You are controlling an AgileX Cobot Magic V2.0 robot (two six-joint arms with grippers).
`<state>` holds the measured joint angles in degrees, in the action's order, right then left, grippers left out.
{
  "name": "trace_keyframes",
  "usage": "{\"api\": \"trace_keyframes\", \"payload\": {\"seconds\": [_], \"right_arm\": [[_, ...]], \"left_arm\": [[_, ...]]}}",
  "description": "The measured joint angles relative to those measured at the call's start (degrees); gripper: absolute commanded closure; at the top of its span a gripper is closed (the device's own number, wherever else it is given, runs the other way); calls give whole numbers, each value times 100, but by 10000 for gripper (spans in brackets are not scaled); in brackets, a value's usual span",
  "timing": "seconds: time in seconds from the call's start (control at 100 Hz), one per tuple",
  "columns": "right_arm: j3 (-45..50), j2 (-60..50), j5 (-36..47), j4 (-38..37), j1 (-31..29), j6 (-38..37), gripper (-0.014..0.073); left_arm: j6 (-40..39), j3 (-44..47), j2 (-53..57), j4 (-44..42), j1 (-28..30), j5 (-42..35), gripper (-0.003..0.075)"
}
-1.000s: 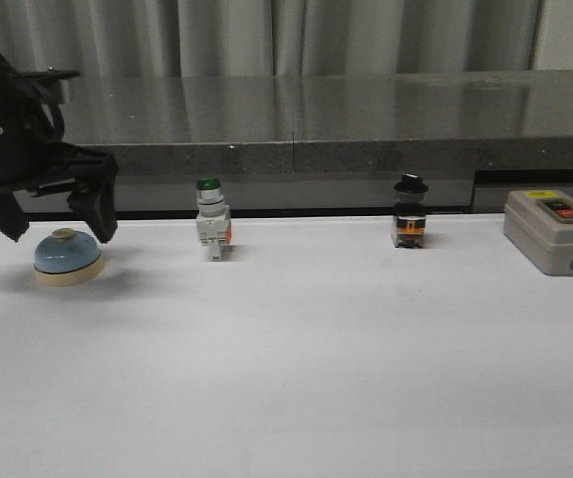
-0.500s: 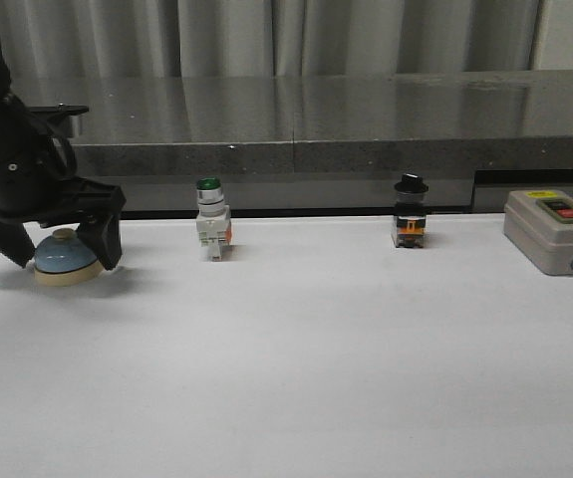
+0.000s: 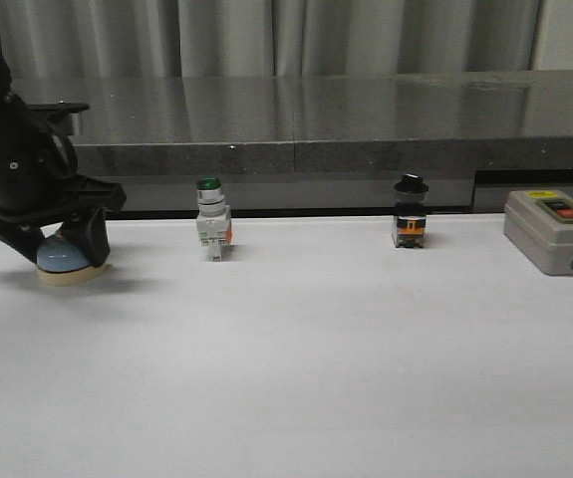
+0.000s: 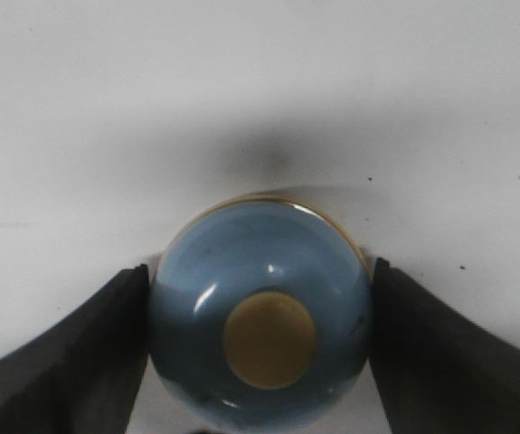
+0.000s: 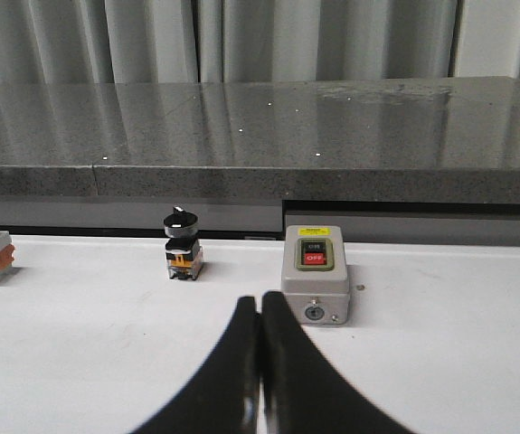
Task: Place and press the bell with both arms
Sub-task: 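Carry the blue bell with the left gripper toward the table center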
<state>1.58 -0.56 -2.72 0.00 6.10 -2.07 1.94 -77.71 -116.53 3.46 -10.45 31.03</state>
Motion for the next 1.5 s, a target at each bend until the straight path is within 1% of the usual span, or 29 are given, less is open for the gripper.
{"api": "trace_keyframes", "payload": {"seconds": [0.2,0.38,0.52,0.7,0.9,1.0,1.09,1.28,1.5], "right_arm": [[0,0,0,0,0,0,654],[0,0,0,0,0,0,654],[0,0,0,0,0,0,654],[0,0,0,0,0,0,654],[0,0,0,0,0,0,654],[0,0,0,0,0,0,654],[0,0,0,0,0,0,654],[0,0,0,0,0,0,654],[0,0,0,0,0,0,654]], "left_arm": [[0,0,95,0,-14,102,450],[0,0,640,-12,-108,301,451],[0,0,1176,-12,-395,515,450],[21,0,1543,-12,-1040,686,450],[32,0,1533,-12,-1931,674,450],[32,0,1462,-12,-2352,461,450],[32,0,1355,-12,-2611,270,450],[32,0,895,-12,-2858,141,450],[32,0,456,-12,-2884,48,450]]}}
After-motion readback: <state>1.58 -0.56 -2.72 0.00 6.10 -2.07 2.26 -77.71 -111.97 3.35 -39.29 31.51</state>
